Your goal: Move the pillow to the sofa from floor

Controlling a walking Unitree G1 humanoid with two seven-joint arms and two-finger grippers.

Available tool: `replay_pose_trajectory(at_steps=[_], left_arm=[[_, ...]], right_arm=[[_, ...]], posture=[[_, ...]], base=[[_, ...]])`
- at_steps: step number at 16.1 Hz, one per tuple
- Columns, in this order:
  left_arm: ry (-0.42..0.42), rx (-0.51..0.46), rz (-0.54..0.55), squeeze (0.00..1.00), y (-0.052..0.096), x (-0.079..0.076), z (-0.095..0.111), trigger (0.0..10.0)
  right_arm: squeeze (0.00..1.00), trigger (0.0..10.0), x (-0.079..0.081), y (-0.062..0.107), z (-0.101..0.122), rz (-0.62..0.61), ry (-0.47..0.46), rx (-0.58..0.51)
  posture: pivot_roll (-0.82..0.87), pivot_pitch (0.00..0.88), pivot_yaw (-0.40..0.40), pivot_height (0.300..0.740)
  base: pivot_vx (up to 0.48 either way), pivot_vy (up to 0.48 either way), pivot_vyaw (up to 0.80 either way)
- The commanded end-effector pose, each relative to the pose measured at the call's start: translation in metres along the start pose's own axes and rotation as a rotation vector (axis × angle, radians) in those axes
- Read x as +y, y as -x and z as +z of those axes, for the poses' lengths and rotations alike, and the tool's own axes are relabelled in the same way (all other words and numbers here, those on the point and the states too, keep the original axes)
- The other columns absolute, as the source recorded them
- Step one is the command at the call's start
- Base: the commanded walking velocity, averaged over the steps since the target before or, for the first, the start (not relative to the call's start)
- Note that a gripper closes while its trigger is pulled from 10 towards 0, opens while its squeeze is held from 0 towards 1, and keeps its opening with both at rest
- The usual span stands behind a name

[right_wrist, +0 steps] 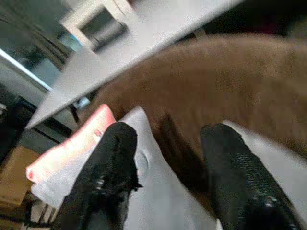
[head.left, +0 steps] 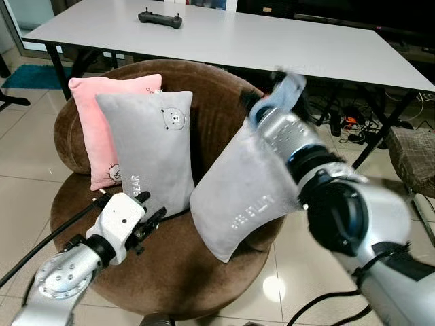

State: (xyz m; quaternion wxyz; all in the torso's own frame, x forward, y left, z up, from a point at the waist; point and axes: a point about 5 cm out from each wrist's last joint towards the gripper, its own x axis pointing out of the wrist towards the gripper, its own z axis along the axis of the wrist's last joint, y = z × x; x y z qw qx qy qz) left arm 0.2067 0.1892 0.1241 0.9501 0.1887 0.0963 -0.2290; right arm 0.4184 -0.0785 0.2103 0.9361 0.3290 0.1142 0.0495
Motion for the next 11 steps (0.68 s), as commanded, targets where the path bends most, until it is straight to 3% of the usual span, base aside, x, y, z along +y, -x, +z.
replay_pose_trajectory(at_steps=[1,2,3,4,5,7,9,11], left_arm=[[0.06,-0.059,0.081,0.0,-0.006,0.005,0.008,10.0],[0.087,-0.073,0.103,0.0,-0.008,0.006,0.01,10.0],[0.134,-0.122,0.111,0.0,-0.015,-0.001,0.017,10.0],[0.161,-0.145,0.115,0.0,-0.019,-0.007,0.021,10.0],[0.163,-0.153,0.113,0.0,-0.02,-0.009,0.022,10.0],[0.185,-0.164,0.105,0.0,-0.023,-0.019,0.022,10.0],[0.201,-0.155,0.107,0.0,-0.024,-0.023,0.019,10.0],[0.198,-0.143,0.12,0.0,-0.029,-0.025,0.015,10.0]], right_arm=[[1.0,10.0,0.002,0.001,0.017,0.094,0.135,-0.082],[1.0,10.0,0.001,0.002,0.018,0.139,0.184,-0.092],[1.0,10.0,-0.016,0.008,0.014,0.236,0.332,-0.142],[1.0,10.0,-0.035,0.02,0.011,0.256,0.301,-0.19],[1.0,10.0,-0.043,0.026,0.01,0.252,0.307,-0.217],[1.0,10.0,-0.066,0.057,0.0,0.205,0.409,-0.258],[1.0,10.0,-0.078,0.081,-0.007,0.181,0.484,-0.276],[1.0,10.0,-0.103,0.132,-0.019,0.086,0.537,-0.319]], posture=[[0.2,0.0,-0.112,0.74],[0.2,0.0,-0.112,0.74],[0.18,0.0,-0.102,0.74],[0.17,0.0,-0.099,0.74],[0.16,0.0,-0.089,0.74],[0.12,0.0,-0.063,0.74],[0.11,0.0,-0.056,0.74],[0.09,0.0,-0.05,0.74]], base=[[0.0,0.0,0.0],[0.0,0.0,0.0],[0.0,0.0,0.0],[0.0,0.0,0.0],[0.0,0.0,0.0],[0.0,0.0,0.0],[0.0,0.0,0.0],[0.0,0.0,0.0]])
